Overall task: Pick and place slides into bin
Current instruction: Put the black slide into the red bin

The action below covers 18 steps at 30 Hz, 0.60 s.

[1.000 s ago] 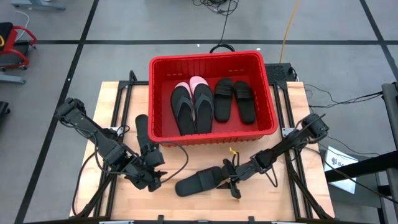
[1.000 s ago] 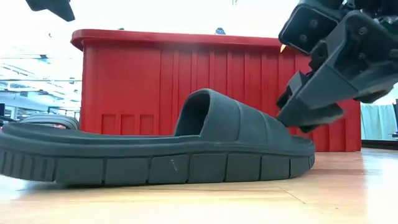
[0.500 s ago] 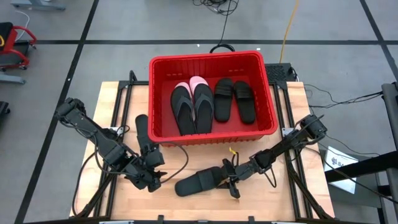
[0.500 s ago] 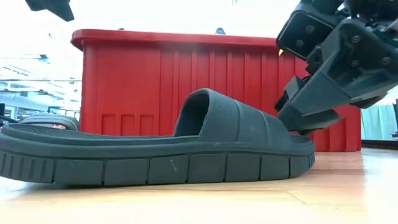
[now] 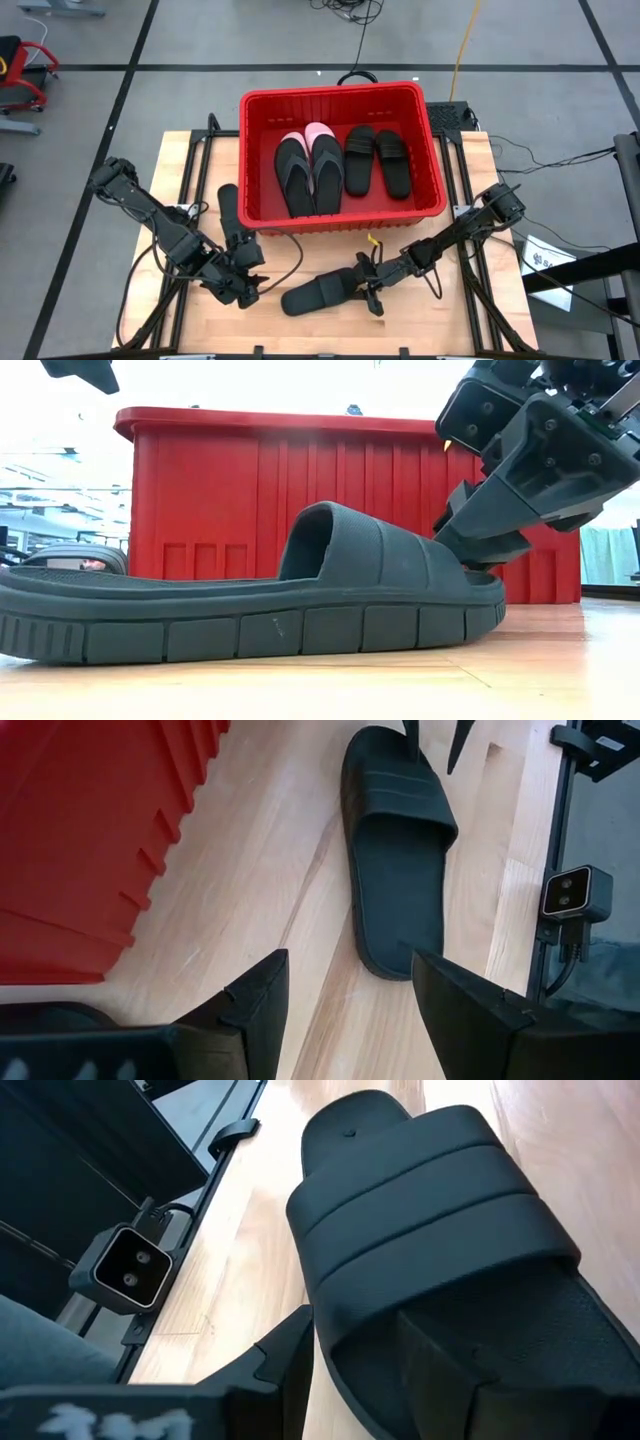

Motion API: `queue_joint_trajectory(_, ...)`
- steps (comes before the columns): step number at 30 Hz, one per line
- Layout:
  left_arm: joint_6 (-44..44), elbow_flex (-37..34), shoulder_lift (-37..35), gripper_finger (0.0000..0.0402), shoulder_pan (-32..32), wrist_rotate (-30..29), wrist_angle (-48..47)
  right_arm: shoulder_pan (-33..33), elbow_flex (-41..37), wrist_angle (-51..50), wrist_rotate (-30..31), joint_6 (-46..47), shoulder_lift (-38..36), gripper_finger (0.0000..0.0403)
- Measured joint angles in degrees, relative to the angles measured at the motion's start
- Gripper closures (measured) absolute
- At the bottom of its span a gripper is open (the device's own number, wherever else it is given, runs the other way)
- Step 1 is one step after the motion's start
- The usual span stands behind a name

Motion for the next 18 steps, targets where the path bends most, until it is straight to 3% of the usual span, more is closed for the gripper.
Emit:
queue_joint_trajectory(10,0.2,0.0,0.0,0.0197,0.3,0.0,1.7,-0.1,0.0,11.6,-1.8,1.7,6.7,0.0275)
queue_joint_trajectory(18,0.3,0.0,0.0,0.0197,0.3,0.0,1.6,-0.1,0.0,11.6,-1.7,1.9,7.1,0.0292)
